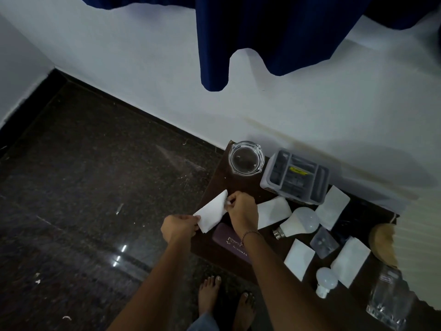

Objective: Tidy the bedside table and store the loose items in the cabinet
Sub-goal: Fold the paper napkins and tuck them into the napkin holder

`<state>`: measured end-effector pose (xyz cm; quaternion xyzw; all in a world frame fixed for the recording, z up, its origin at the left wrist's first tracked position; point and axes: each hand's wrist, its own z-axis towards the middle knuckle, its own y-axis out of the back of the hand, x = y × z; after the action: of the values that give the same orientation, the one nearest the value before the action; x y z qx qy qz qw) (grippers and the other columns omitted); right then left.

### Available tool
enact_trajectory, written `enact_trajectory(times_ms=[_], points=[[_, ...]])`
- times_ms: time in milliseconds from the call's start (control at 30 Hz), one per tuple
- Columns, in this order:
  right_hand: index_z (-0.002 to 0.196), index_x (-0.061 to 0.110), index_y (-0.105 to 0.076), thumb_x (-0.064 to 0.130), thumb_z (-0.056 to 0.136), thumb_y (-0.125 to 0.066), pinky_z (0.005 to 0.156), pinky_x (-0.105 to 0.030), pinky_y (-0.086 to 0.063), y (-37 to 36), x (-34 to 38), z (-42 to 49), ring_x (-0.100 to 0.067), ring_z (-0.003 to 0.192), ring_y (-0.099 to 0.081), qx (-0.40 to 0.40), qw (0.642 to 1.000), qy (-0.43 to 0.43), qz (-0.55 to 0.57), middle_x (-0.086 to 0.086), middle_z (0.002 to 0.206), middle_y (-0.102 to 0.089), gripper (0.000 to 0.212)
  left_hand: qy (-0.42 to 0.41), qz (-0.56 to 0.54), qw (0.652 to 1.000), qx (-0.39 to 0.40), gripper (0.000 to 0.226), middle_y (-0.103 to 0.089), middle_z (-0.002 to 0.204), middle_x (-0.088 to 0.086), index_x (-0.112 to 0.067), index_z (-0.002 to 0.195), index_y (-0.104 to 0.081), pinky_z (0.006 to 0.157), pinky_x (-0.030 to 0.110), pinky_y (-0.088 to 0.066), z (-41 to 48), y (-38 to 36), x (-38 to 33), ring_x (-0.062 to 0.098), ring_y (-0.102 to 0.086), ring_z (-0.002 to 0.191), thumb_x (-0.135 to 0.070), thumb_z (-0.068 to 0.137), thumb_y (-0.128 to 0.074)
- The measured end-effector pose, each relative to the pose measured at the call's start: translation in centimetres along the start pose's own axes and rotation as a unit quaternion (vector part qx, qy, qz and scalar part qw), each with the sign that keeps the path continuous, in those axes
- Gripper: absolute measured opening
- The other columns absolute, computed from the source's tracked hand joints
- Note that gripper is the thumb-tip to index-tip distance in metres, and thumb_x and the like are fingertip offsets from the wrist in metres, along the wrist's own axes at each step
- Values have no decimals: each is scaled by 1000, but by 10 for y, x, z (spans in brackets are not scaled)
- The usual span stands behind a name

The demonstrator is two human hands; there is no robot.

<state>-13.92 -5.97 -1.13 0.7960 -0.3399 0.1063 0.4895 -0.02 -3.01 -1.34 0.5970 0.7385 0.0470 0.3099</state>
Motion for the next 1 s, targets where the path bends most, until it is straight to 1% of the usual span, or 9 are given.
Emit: enact_trajectory(times_ms=[133, 233, 367, 533, 700, 767, 833, 933, 1000], points=[[102, 7, -62, 15, 90, -53, 77, -34, -49, -6, 0, -1, -25, 103, -55, -4, 998, 21, -67, -9, 113, -55, 17, -13, 27, 1000, -7, 15, -67, 63, 9, -1, 76, -71, 78, 37, -59, 7, -1, 3, 21, -66, 63, -12, 70, -79], [101, 7, -62, 16, 91, -53, 82, -32, -50, -7, 4, -2, -23, 104, -54, 0, 998, 40, -37, -9, 115, -53, 16, -30, 81, 995, -41, 35, -71, 85, 11, -5, 95, -68, 85, 42, -56, 12, 2, -1, 27, -69, 85, -24, 68, -82], [94, 7, -55, 12, 90, -54, 72, -20, -43, 7, 5, -9, -18, 93, -56, 28, 993, 85, 77, -9, 102, -59, 7, -214, 127, 964, -89, 55, -64, 107, 4, -13, 116, -53, 83, 37, -50, 2, 8, -9, 19, -61, 97, -27, 70, -79], [85, 16, -45, 17, 90, -56, 54, -9, -35, 35, 3, -16, -7, 69, -54, 58, 979, 135, 145, 2, 79, -57, 12, -399, 203, 889, 98, 69, -53, 110, -5, -24, 138, -43, 75, 24, -42, -12, 13, -35, 13, -54, 88, -12, 76, -73], [86, 13, -51, 16, 88, -58, 57, -12, -40, 58, -3, -20, -3, 66, -54, 32, 969, 184, 164, 3, 76, -60, 8, -496, 350, 778, 160, 50, -53, 83, -12, -19, 120, -63, 70, 11, -37, -43, 2, -58, 4, -49, 75, -14, 72, -77], [88, 13, -53, 15, 88, -59, 60, -10, -42, 69, -6, -22, -2, 69, -55, 18, 966, 196, 168, 1, 81, -63, 7, -533, 333, 765, 139, 26, -54, 70, -14, -11, 100, -72, 62, 4, -37, -59, -6, -65, -2, -50, 64, -8, 74, -74], [90, 13, -55, 14, 87, -60, 60, -3, -40, 83, -9, -24, 3, 68, -54, -2, 964, 194, 180, 5, 82, -63, 6, -558, 305, 761, 129, 10, -66, 68, -2, -9, 85, -74, 61, 10, -43, -74, -13, -70, 10, -62, 64, -4, 77, -70], [99, 13, -60, 15, 82, -68, 66, 0, -41, 108, -15, -26, 3, 78, -56, -21, 957, 177, 230, 9, 91, -63, 19, -567, 279, 765, 127, 11, -74, 81, 8, -8, 89, -74, 70, 31, -51, -93, -23, -77, 21, -68, 76, -10, 79, -69], [109, 12, -62, 16, 77, -73, 72, 0, -43, 127, -22, -27, 2, 84, -57, -25, 951, 174, 254, 7, 100, -63, 34, -586, 261, 759, 113, 15, -73, 82, 8, -8, 94, -74, 67, 22, -48, -103, -32, -82, 19, -66, 73, -11, 79, -70]])
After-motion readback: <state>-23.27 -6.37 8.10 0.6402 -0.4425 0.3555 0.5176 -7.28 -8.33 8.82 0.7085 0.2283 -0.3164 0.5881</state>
